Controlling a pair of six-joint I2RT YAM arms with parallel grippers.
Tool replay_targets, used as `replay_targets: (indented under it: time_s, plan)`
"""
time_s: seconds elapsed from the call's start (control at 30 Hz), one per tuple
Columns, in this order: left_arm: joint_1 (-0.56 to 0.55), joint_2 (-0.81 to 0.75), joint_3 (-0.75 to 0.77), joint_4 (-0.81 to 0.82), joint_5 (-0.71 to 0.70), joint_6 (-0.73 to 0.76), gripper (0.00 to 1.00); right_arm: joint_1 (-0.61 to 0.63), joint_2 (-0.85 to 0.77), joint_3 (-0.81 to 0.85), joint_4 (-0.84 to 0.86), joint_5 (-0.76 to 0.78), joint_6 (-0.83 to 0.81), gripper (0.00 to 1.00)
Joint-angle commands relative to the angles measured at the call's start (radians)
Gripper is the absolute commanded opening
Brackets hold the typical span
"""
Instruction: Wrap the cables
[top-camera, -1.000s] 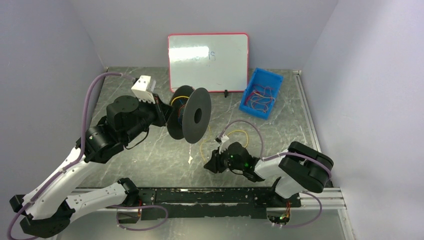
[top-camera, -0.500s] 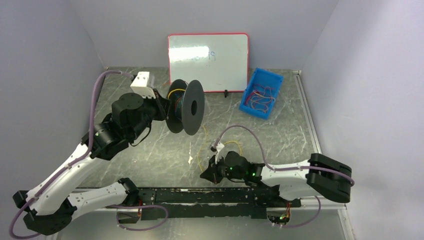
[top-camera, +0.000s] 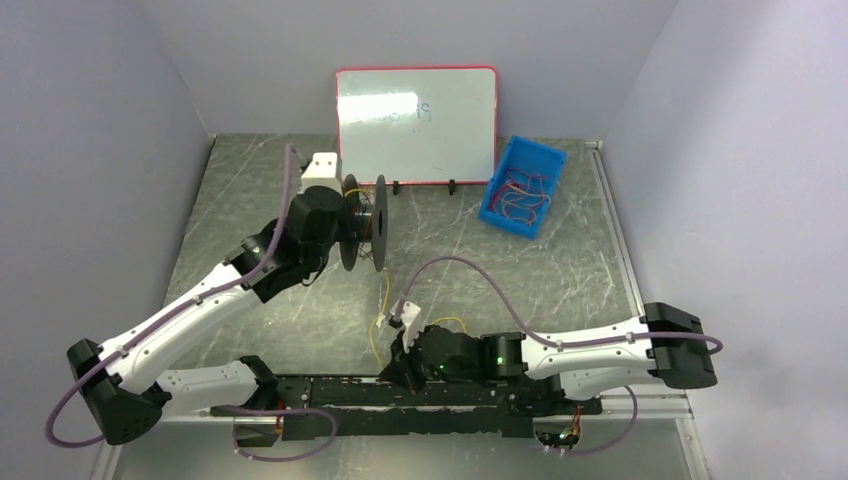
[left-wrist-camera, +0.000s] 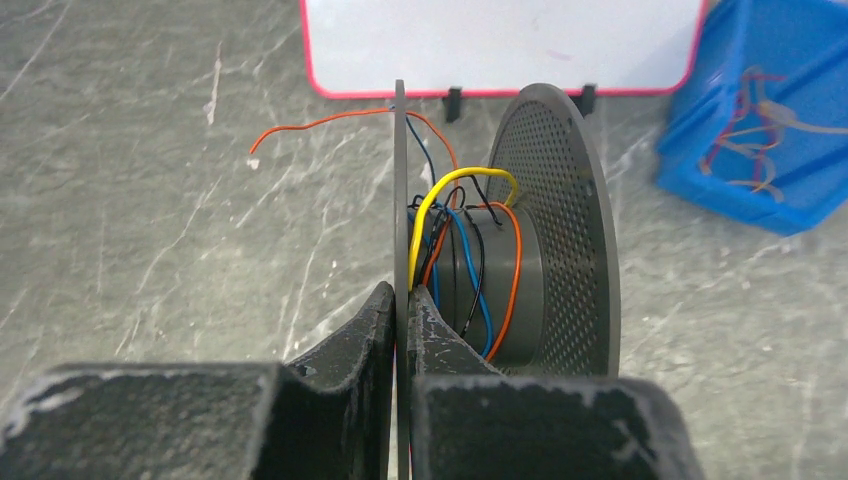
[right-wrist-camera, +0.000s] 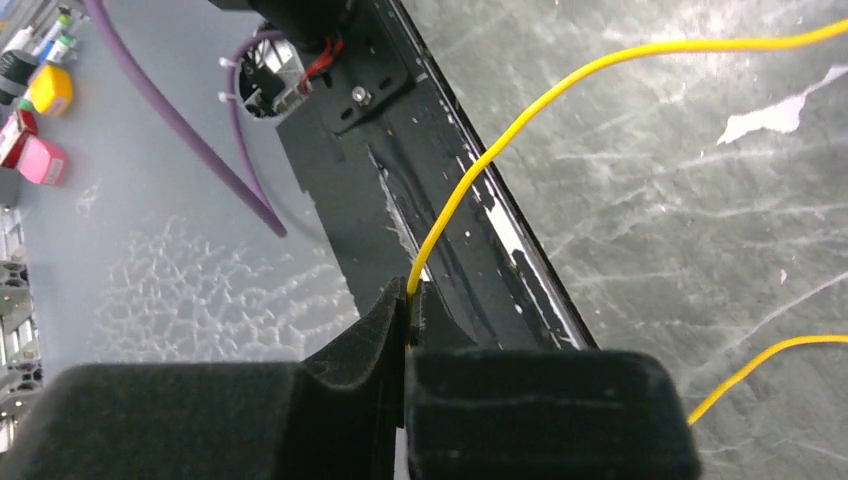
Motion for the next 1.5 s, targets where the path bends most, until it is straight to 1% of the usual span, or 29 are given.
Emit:
replay_targets:
  time_s: [0.0, 0.3, 0.53, 0.63, 0.77, 0.9, 1.07, 1.17, 1.3, 1.47]
  plan:
    - [0.007, 0.011, -0.031, 0.091, -0.076, -0.007, 0.07, 0.030, -0.012, 0.111, -0.156, 0.078, -0.049, 0.00]
    - [0.008, 0.039, -0.133, 0.071, -0.074, -0.037, 0.07, 0.036, -0.001, 0.324, -0.368, 0.189, -0.121, 0.00]
    - [0.001, 0.021, -0.188, 0.073, -0.049, -0.039, 0.07, 0.036, 0.057, 0.558, -0.570, 0.358, -0.212, 0.00]
    - [-0.011, 0.009, -0.211, 0.075, -0.054, -0.046, 0.07, 0.034, 0.072, 0.621, -0.606, 0.423, -0.255, 0.00]
    - [-0.030, -0.004, -0.234, 0.078, -0.059, -0.054, 0.07, 0.004, 0.090, 0.684, -0.618, 0.468, -0.316, 0.00]
    - [-0.058, -0.010, -0.249, 0.079, -0.067, -0.060, 0.07, -0.067, 0.109, 0.739, -0.633, 0.471, -0.363, 0.00]
    - [-0.098, -0.026, -0.269, 0.085, -0.074, -0.053, 0.07, -0.224, 0.133, 0.780, -0.626, 0.365, -0.422, 0.00]
    - [-0.118, -0.045, -0.282, 0.079, -0.074, -0.048, 0.07, -0.283, 0.167, 0.810, -0.636, 0.351, -0.466, 0.00]
    - [-0.144, -0.084, -0.306, 0.095, -0.037, -0.017, 0.07, -0.379, 0.189, 0.826, -0.609, 0.307, -0.521, 0.00]
    - [-0.165, -0.140, -0.299, 0.091, 0.038, 0.023, 0.07, -0.475, 0.231, 0.835, -0.567, 0.248, -0.568, 0.00]
